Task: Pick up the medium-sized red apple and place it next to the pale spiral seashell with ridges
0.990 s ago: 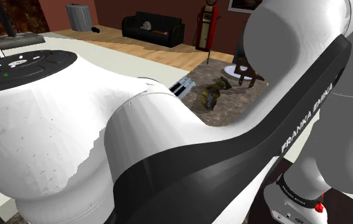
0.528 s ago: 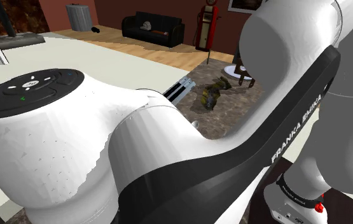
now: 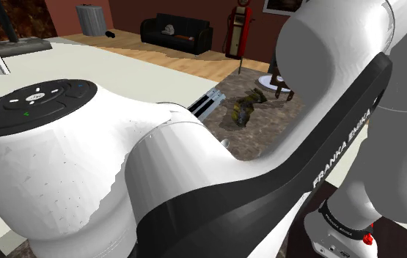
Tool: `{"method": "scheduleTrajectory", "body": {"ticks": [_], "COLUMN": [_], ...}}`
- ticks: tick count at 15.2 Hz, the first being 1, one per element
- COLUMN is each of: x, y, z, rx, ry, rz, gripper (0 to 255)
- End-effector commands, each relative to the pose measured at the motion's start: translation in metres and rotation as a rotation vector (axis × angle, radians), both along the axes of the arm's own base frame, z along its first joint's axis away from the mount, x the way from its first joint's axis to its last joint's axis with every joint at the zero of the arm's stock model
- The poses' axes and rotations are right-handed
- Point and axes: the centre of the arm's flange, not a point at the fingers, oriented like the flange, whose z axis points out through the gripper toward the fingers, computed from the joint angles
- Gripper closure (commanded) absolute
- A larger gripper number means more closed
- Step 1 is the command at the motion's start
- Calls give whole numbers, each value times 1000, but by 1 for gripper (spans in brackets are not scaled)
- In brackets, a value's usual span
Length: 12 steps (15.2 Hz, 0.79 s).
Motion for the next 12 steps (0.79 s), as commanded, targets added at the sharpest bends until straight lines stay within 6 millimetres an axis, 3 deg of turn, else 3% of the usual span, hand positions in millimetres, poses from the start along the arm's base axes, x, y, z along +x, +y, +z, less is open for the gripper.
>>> {"method": "scheduleTrajectory", "body": {"ticks": [1, 4, 12], "x": [1, 3, 3], "y": [-1, -4, -4], "z": [13, 50, 50], "rx": [0, 0, 0], "ry": [0, 0, 0], "rz": [0, 0, 0], "gripper": [0, 0, 0]}}
